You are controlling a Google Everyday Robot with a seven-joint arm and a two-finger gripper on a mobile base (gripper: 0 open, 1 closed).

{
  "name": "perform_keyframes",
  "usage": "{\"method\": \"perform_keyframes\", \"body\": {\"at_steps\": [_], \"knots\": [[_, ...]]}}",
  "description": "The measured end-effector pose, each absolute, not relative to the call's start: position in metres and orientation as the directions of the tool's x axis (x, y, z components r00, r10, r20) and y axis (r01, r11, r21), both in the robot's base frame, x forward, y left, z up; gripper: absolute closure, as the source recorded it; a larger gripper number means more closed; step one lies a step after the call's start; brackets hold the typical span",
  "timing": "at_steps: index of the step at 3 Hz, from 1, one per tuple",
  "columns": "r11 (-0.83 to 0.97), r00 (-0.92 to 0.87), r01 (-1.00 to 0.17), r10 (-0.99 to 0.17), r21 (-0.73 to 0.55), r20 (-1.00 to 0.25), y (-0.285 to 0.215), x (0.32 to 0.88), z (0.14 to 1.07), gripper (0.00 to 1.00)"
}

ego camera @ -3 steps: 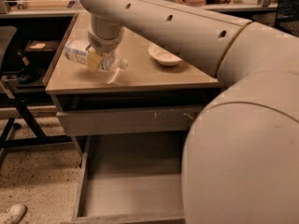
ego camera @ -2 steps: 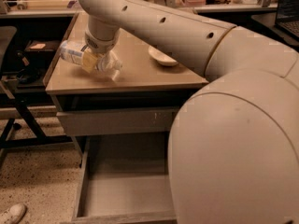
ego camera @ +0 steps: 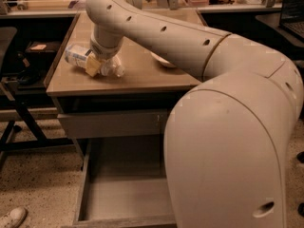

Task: Pick blue plastic bottle from middle drawer and place on counter

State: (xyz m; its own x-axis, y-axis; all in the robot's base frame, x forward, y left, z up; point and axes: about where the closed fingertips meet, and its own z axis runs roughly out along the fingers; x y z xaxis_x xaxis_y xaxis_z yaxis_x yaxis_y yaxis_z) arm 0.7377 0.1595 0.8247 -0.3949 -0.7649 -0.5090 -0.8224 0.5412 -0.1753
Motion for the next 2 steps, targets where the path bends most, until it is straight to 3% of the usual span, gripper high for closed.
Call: {"method": "perform_keyframes", "body": {"at_steps": [2], "knots": [[0.541,-0.394,-0.822,-0.764,-0.175,-0.510,0.1599,0.7379,0.8246,0.59]]}}
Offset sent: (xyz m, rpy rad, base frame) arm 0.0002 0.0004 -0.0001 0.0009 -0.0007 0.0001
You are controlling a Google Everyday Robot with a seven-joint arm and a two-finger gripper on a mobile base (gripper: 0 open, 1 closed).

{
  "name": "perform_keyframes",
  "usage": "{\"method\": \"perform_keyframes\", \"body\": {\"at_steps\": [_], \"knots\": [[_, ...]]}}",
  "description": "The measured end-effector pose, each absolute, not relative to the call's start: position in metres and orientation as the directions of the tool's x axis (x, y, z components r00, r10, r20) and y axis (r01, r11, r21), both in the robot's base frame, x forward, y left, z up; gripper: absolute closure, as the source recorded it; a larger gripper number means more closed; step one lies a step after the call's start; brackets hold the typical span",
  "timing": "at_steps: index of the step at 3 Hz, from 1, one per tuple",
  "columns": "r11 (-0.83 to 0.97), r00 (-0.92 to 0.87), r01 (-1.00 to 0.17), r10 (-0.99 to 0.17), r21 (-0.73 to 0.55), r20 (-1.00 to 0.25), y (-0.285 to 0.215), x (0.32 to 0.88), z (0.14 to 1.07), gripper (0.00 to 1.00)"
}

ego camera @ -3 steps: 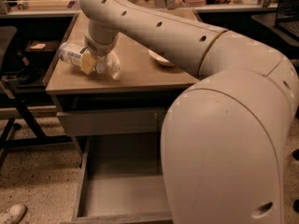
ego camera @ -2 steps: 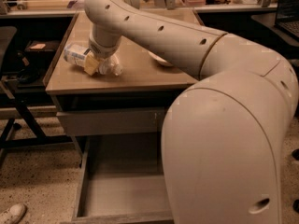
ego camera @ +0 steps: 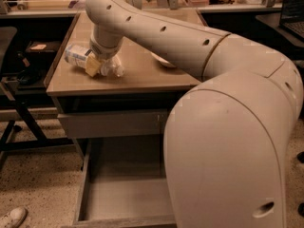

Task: Pick blue plastic bottle from middle drawer and place on counter

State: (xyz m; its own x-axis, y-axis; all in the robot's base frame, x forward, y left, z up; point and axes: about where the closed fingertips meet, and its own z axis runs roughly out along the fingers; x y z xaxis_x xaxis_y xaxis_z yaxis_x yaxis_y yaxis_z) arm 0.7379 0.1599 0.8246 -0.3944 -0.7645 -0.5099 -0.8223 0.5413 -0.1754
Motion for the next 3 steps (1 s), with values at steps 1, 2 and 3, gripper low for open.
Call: {"method": "perform_keyframes", "body": {"at_steps": [1,2,3], "knots": [[0.541,-0.394,-0.822,-0.764,-0.175,-0.510,0.1599,0.7379,0.8245,0.36],[0.541,-0.394,-0.822,-0.765,-0.175,-0.510,0.1599,0.7379,0.8245,0.13],[0.541,-0.394,-0.822,-0.765,-0.175,-0.510,0.1600,0.7379,0.8244,0.00]]}}
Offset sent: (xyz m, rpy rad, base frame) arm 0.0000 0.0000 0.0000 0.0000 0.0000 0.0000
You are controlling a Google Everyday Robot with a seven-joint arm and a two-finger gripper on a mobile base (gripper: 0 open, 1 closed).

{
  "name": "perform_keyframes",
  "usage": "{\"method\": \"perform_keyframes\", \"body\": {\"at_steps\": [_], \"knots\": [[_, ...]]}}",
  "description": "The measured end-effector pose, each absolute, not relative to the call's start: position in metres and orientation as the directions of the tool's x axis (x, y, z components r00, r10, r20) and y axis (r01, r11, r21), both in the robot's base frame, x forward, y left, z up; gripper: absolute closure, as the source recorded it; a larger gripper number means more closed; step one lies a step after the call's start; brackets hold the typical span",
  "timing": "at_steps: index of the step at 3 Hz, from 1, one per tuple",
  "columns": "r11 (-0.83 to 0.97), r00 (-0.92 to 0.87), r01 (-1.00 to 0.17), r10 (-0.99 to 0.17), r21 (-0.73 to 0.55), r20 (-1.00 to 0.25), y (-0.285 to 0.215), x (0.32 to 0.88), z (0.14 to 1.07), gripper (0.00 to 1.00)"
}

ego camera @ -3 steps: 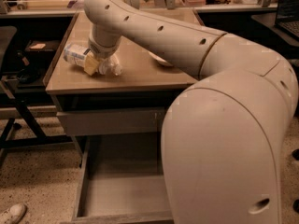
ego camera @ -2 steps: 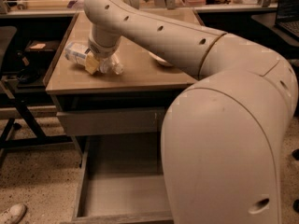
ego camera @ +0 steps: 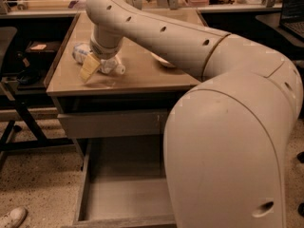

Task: Pick blue plastic bottle from middle drawer and place on counter

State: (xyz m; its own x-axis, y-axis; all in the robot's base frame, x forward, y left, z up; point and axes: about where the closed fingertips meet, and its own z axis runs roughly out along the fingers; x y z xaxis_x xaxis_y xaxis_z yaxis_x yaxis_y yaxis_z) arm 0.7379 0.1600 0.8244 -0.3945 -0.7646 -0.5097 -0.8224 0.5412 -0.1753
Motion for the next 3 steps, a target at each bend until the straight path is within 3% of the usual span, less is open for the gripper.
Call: {"method": "perform_keyframes", "body": {"at_steps": [2,3], "knots": [[0.592,-0.429,-0.785,-0.732,-0.183,-0.530,0.144,0.751,0.857,0.00],[0.690,-0.483,-0.674,-0.681,-0.263,-0.550,0.089,0.766,0.941,0.00]]}}
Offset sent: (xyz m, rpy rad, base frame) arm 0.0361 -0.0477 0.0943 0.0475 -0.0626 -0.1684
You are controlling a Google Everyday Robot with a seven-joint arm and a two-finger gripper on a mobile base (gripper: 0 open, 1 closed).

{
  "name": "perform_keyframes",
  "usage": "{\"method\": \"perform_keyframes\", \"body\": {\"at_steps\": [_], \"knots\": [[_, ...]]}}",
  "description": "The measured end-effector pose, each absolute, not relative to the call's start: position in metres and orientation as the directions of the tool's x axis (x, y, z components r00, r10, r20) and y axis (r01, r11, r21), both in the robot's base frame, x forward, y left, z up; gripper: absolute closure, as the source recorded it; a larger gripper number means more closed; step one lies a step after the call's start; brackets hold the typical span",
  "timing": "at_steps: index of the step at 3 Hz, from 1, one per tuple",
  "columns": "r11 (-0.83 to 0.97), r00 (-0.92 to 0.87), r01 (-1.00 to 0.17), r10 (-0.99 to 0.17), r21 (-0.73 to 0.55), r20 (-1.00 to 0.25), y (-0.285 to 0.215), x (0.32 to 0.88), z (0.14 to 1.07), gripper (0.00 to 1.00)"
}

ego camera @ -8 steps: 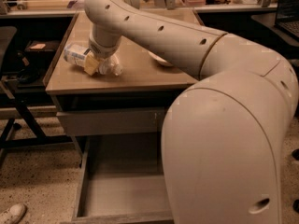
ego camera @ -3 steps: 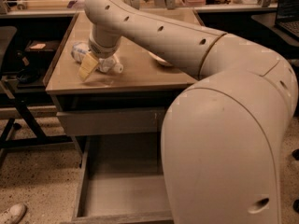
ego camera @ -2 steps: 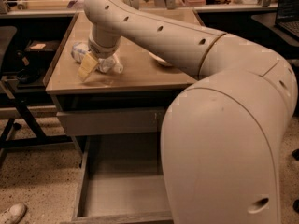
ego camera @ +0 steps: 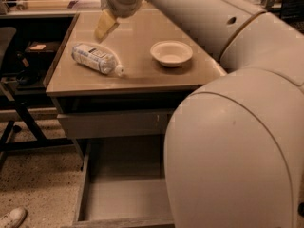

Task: Pick blue plastic bottle from middle drawer and place on counter

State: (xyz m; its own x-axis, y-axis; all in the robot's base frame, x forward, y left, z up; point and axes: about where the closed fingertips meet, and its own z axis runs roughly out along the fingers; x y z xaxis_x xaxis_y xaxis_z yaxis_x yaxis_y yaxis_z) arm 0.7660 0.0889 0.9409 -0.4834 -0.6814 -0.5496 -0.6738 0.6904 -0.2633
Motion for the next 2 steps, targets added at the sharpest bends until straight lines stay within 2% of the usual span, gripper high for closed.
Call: {"method": "perform_keyframes", "body": {"at_steps": [1,2], "knots": [[0.798,-0.566,-0.485,-0.599,-0.358,-0.567,-0.002,0.760,1.036,0.00],[0.815,-0.588,-0.445,-0.578,-0.371,-0.566,-0.025,0.759,1.052,0.00]]}}
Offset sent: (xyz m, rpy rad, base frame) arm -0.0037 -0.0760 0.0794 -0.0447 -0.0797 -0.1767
